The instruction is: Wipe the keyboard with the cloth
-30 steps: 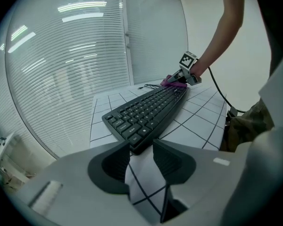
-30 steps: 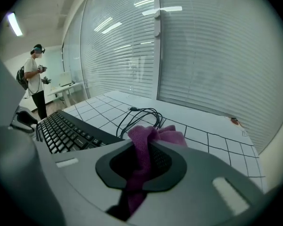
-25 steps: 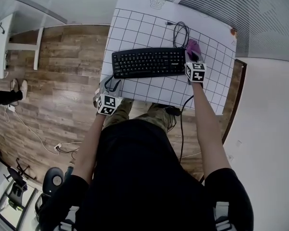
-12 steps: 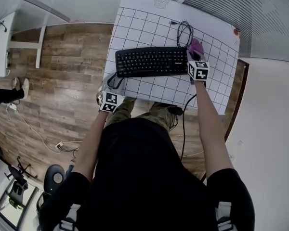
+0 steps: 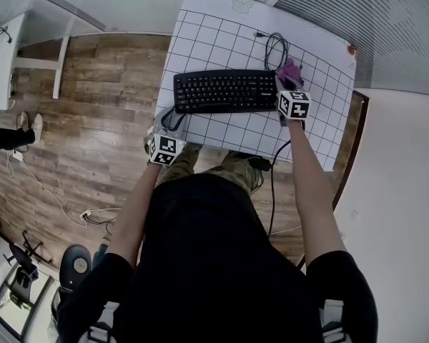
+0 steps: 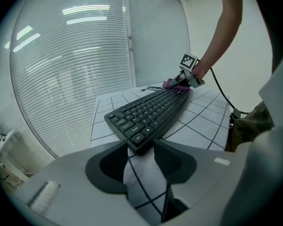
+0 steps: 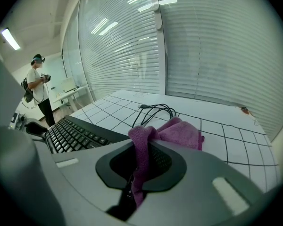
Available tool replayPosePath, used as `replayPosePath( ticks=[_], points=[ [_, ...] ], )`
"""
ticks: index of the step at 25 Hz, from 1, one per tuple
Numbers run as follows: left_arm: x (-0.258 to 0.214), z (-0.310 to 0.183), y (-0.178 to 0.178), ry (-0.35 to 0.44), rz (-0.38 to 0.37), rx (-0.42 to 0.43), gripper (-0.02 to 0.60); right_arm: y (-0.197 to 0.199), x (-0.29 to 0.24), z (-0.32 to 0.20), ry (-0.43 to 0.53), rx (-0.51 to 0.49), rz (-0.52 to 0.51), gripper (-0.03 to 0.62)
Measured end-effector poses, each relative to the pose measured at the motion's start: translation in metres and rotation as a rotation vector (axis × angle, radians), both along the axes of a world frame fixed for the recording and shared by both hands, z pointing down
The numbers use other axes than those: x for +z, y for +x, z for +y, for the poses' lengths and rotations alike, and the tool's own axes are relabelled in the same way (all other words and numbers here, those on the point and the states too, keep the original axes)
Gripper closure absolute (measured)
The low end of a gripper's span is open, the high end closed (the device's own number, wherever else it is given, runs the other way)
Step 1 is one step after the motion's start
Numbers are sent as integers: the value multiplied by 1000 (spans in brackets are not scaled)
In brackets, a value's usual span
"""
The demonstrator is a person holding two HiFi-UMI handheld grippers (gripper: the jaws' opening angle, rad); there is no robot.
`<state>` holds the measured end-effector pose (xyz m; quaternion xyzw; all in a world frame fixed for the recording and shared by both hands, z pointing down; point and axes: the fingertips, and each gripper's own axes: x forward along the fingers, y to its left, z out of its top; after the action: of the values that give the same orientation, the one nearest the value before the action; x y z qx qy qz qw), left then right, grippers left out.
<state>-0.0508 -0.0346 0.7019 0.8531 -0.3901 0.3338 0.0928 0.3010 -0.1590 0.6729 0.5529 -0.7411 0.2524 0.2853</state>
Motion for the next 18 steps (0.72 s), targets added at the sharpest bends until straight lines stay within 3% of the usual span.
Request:
replayPosePath(
  ticks=[18],
  points=[
    [-1,-1,0,7,-4,-5,410,-18,0,3,-1,35,-20,554]
  ],
)
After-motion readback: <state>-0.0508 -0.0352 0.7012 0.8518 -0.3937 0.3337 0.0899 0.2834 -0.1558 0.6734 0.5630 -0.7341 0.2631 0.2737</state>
